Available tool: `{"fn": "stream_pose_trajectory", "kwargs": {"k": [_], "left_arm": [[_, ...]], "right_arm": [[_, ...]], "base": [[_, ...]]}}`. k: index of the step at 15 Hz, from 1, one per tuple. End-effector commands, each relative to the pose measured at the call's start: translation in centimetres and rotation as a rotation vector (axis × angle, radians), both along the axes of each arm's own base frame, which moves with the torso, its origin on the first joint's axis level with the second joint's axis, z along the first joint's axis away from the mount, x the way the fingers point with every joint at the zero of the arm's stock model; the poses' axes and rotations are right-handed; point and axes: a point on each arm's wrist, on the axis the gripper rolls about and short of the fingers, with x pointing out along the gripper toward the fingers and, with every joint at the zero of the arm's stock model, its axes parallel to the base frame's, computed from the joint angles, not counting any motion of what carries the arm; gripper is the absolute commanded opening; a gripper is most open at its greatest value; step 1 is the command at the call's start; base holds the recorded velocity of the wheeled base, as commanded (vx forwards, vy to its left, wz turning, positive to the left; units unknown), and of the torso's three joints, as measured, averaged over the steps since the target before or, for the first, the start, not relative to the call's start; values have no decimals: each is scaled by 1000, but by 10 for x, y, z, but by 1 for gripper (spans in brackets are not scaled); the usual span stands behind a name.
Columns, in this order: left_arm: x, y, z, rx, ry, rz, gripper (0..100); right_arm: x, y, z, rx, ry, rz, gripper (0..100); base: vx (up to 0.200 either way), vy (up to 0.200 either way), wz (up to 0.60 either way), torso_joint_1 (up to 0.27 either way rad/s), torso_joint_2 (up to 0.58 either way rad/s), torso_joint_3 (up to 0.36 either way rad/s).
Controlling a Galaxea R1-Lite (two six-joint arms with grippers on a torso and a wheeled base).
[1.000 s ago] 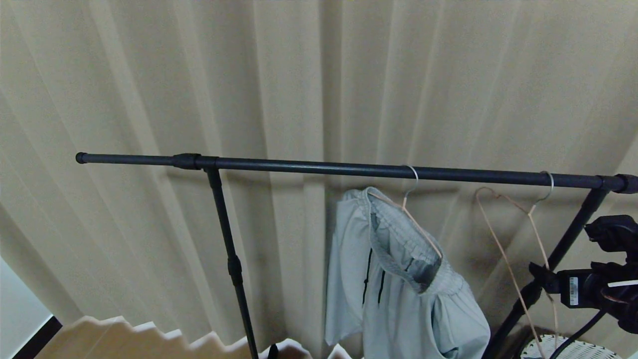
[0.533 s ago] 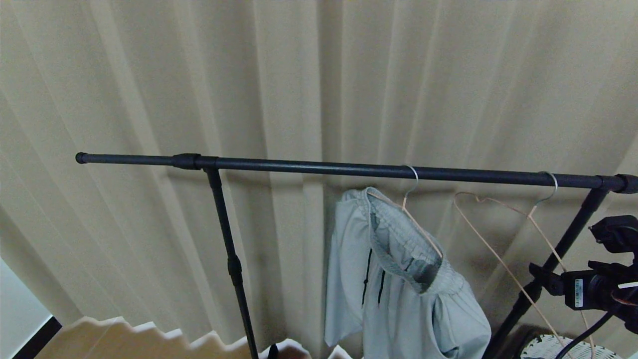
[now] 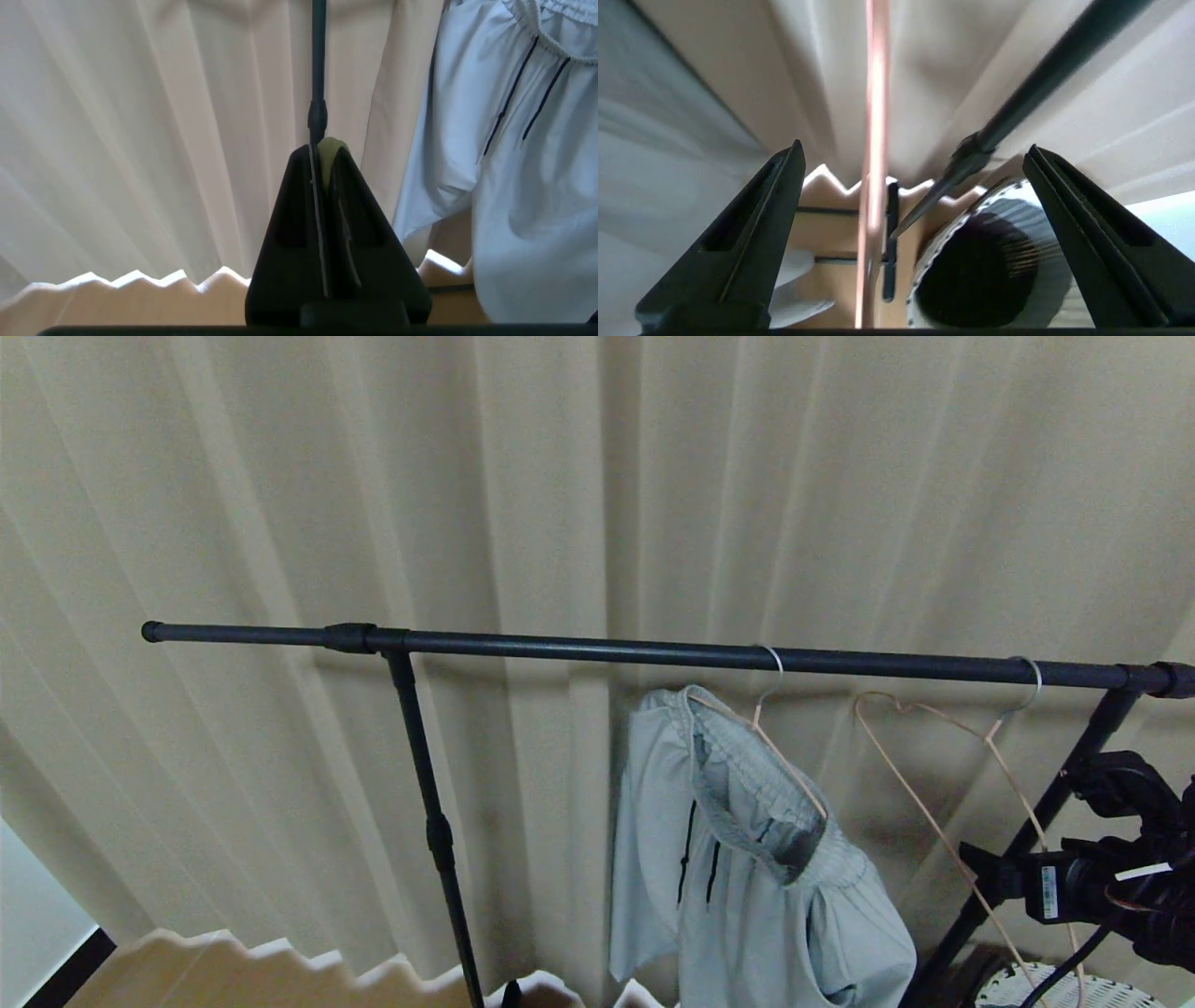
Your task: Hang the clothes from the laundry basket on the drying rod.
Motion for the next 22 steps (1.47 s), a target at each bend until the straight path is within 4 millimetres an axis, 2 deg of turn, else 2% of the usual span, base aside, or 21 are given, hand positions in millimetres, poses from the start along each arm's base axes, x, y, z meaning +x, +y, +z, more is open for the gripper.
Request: {"fn": "stream_pose_trajectory", "kwargs": {"k": [1,11,16,19,22], "left_arm": [[0,0,0,0,0,0,0],[0,0,0,0,1,0,0],[0,0,0,2,1,0,0],[0,0,0,5,0,2,0],[0,1,0,7,0,39,0]], "right_arm": [[2,1,0,0,1,3,0],[-1,1,7,6,-35,8,0],[-22,4,33,46,-174,111,0],[-32,5,32,44,-179,112,0],[-36,5,27,46,-161,111,0]], "base": [[0,0,0,0,0,0],[0,0,0,0,0,0],[0,0,0,0,0,0],[0,0,0,0,0,0],[-200,0,0,1,2,-4]]}}
